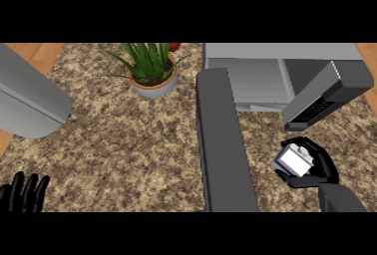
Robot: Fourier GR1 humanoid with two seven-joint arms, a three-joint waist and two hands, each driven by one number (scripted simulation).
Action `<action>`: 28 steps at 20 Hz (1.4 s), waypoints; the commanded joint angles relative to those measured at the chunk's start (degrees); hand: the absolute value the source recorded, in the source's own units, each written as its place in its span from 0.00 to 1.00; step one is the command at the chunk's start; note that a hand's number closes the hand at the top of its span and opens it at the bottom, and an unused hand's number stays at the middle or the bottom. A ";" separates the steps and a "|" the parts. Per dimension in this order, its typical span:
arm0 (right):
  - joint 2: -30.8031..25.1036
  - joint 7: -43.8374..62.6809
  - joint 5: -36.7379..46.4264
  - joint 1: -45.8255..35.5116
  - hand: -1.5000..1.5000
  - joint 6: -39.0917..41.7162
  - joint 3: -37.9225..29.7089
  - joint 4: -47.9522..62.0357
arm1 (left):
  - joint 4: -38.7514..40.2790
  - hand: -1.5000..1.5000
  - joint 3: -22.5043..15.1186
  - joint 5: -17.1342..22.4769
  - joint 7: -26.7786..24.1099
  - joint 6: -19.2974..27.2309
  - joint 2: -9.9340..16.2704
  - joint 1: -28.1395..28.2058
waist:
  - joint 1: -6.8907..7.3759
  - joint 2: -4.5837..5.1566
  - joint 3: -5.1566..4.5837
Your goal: Pick up the milk, place it into the microwave and close the microwave
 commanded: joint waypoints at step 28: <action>15.49 27.80 -12.93 21.81 1.00 -1.59 12.05 -55.66 | 0.43 0.00 3.78 2.63 -4.81 -3.71 -0.91 5.50 | -2.08 -0.91 -0.39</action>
